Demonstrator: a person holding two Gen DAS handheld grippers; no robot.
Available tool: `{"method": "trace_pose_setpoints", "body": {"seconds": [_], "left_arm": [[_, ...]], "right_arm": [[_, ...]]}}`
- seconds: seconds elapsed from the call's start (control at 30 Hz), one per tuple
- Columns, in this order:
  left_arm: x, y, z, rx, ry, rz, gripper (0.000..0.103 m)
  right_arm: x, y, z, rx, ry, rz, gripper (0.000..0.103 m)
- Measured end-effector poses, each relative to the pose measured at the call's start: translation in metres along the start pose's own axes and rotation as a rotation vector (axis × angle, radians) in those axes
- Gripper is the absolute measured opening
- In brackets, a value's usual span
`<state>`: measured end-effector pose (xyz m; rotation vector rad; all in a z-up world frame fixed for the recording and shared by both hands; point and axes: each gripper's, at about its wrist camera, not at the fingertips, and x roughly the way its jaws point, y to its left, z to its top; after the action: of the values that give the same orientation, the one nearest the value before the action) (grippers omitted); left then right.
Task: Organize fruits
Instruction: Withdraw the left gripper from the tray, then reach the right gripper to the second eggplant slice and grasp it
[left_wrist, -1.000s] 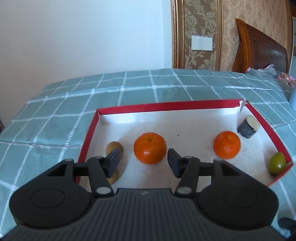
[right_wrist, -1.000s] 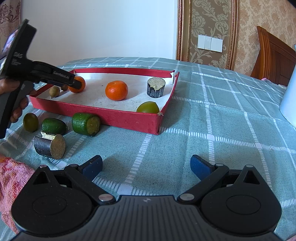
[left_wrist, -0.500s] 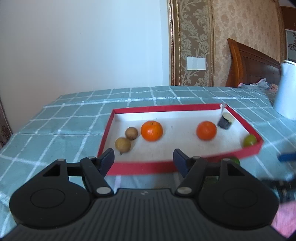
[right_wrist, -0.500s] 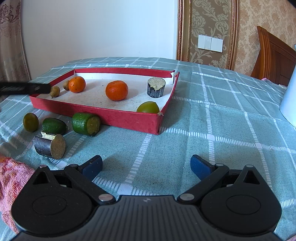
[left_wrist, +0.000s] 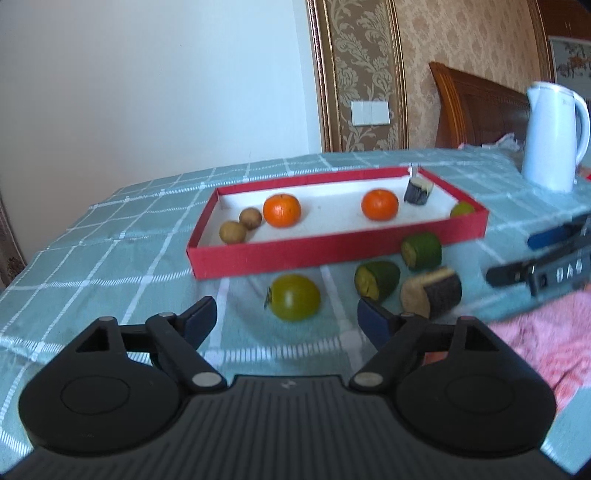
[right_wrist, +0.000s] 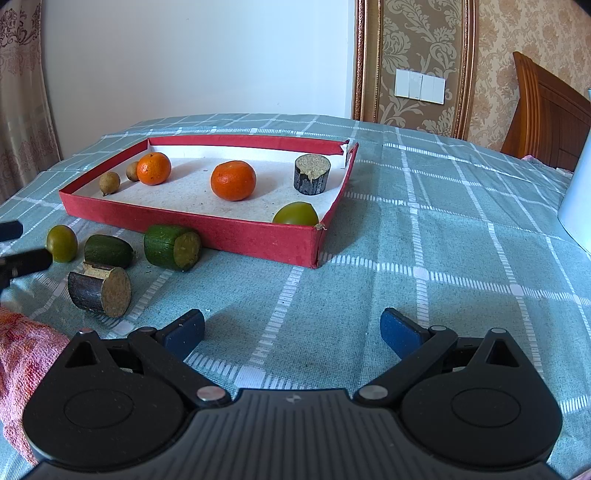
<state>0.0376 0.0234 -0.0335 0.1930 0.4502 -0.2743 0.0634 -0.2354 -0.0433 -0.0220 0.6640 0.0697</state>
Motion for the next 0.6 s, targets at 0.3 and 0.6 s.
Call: {"method": "trace_pose_setpoints", "body": {"seconds": [0.3, 0.6], "left_arm": [[0.005, 0.002, -0.001, -0.018, 0.048, 0.023, 0.092], [0.018, 0.024, -0.004, -0.136, 0.148, -0.023, 0.093]], "right_arm": [[0.001, 0.002, -0.001, 0.003, -0.010, -0.006, 0.102], [-0.011, 0.002, -0.004, 0.036, -0.032, -0.003, 0.102]]}}
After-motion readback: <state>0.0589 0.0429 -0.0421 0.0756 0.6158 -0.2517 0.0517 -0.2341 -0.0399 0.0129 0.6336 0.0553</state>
